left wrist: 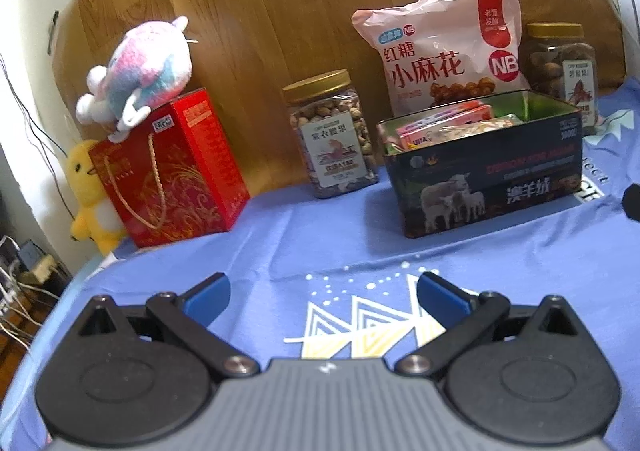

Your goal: Organize snacks

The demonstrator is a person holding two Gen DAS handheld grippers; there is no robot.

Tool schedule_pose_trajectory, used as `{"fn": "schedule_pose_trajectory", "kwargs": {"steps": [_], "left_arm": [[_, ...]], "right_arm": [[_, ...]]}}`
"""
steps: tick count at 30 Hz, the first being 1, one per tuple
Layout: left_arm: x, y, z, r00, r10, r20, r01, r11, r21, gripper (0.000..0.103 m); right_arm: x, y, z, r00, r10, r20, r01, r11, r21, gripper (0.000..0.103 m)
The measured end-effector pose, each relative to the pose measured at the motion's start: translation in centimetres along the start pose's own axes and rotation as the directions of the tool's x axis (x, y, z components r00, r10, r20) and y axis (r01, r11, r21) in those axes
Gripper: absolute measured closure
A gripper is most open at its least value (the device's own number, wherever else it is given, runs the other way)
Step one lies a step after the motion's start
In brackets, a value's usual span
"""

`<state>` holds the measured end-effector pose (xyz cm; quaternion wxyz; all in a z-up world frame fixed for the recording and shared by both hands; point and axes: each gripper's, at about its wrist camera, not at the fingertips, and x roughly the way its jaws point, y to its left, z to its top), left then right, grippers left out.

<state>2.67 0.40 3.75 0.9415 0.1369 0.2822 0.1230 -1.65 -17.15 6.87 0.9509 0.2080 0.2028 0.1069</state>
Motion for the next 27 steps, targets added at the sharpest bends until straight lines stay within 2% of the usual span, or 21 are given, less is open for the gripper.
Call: {"fn": "schedule_pose_trajectory", "kwargs": {"steps": [8,27], "left_arm": [[0.5,-0.4,-0.4,0.999,-0.013,-0.035,0.014,0.999,0.031,0.000],[1.2,-0.9,-0.8,0.989,-0.084,-0.123,0.088,0.996,0.028,0.000]], "right_arm": [[0.0,0.0,0.0,1.000,0.000,-0.001,0.000,1.000,0.000,0.041],[0.1,0.0,0.0,1.000,0.001,-0.001,-0.001,1.000,-0.001,0.041]]}}
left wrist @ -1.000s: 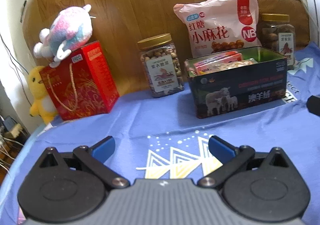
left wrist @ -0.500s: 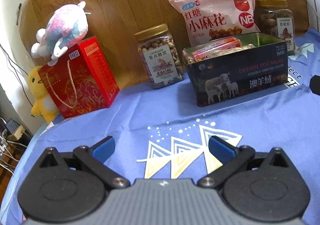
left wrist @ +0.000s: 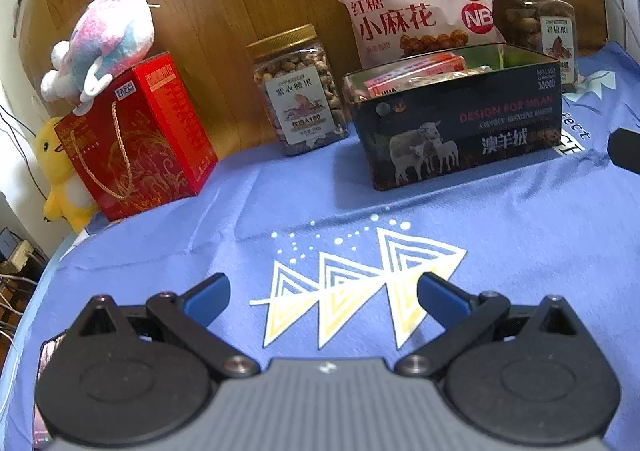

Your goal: Organize snacks

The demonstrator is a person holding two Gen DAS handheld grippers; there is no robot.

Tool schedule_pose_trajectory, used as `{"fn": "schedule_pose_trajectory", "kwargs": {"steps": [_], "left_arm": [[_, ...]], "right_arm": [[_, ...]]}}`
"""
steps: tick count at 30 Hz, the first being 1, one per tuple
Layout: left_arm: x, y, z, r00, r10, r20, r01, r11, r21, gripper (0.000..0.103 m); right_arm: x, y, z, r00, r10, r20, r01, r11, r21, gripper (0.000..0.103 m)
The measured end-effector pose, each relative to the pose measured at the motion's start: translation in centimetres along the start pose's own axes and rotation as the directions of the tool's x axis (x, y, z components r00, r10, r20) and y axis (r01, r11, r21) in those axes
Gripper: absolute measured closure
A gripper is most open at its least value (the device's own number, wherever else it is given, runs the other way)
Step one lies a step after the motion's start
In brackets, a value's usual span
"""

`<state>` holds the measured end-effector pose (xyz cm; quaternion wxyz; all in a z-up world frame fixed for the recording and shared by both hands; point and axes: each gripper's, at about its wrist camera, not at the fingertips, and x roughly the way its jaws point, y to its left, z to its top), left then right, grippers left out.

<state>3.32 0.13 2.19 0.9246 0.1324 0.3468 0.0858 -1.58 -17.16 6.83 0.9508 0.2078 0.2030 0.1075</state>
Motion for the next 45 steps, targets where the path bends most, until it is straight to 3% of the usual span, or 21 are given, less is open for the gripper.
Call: {"fn": "schedule_pose_trajectory", "kwargs": {"steps": [45], "left_arm": [[0.39,-0.52,-0.10,0.999,-0.009,-0.043,0.011,1.000,0.023,0.000]], "right_arm": [[-0.08,-0.03,-0.03,1.000,0.001,0.001,-0.001,1.000,0.001,0.041]]}}
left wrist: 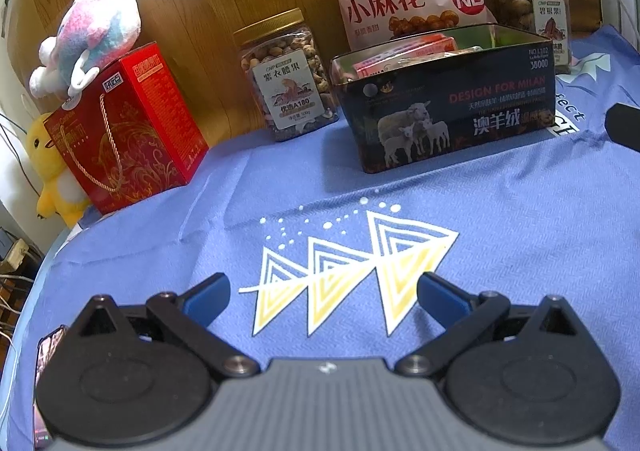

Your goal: Organize snacks

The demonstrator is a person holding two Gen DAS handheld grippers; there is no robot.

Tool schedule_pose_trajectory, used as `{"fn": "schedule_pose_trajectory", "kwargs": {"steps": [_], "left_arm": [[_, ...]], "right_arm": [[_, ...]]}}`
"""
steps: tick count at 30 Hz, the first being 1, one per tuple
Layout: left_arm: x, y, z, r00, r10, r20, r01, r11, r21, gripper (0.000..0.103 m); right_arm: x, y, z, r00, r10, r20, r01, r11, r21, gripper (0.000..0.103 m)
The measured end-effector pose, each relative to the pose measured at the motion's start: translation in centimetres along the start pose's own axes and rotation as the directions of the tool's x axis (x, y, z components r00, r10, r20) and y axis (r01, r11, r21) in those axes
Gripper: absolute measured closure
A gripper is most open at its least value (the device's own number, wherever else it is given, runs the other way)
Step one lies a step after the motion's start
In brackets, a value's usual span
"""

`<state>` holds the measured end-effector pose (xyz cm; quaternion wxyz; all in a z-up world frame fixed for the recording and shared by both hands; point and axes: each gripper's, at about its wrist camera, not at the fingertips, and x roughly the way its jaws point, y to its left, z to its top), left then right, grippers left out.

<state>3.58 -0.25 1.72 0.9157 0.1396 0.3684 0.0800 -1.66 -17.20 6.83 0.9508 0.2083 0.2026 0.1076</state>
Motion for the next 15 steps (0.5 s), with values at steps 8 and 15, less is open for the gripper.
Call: {"fn": "schedule_pose_trajectory", "kwargs": {"steps": [8,15], "left_arm": [[0.04,0.14,0.12,1.000,-0.004,-0.009,0.004,1.000,-0.010,0.000],[0.06,0.29,0.14,1.000,-0.017,-0.020,0.016,1.000,-0.024,0.000]], "right_arm": [[-0.02,0.00,-0.01,1.000,0.000,0.000,0.000,1.000,0.000,0.041],[-0.02,0.00,0.00,1.000,0.000,0.000,0.000,1.000,0.000,0.041]]}}
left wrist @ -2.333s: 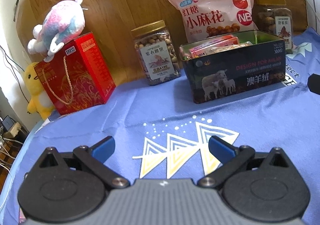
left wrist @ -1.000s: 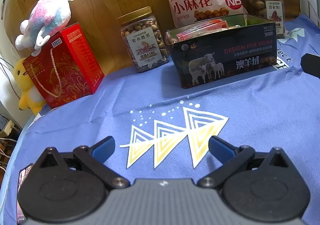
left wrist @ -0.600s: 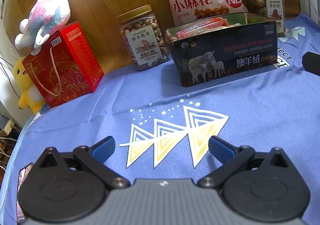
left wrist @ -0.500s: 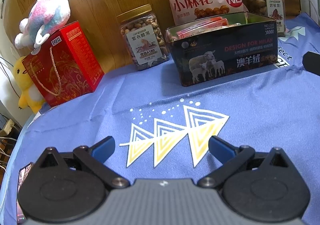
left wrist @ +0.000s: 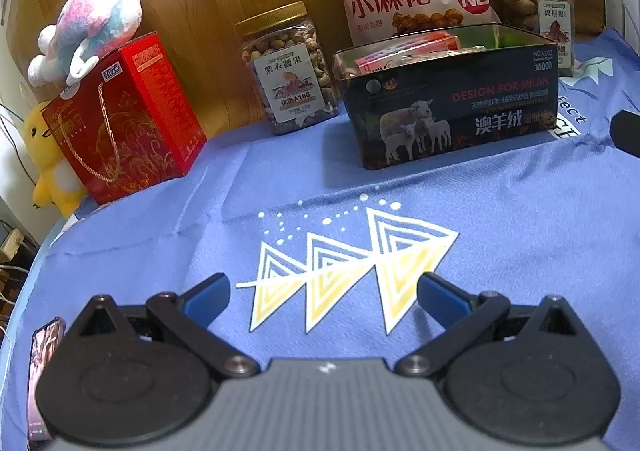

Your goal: Organize snacks

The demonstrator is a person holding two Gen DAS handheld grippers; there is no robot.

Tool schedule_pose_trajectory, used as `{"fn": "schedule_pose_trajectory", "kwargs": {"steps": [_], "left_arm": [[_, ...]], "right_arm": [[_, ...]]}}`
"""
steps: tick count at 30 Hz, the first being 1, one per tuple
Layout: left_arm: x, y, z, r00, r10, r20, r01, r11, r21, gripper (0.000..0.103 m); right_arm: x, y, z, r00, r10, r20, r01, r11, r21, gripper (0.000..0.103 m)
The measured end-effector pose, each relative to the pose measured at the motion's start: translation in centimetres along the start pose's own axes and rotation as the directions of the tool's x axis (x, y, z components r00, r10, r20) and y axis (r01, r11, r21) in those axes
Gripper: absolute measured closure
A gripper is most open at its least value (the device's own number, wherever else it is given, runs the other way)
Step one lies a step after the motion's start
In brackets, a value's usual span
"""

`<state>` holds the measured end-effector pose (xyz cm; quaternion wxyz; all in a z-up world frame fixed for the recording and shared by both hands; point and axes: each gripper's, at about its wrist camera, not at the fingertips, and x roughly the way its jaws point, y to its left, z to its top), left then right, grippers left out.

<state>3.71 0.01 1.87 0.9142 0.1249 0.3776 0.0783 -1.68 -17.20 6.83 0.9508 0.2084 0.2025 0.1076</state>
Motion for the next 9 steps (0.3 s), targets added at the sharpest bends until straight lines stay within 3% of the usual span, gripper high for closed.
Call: {"fn": "schedule_pose_trajectory", "kwargs": {"steps": [9], "left_arm": [[-0.79,0.03,0.21,0.999,-0.031,0.041,0.031,1.000,0.004,0.000]], "right_arm": [[0.00,-0.03,0.01,1.000,0.001,-0.001,-0.001,1.000,0.000,0.041]]}}
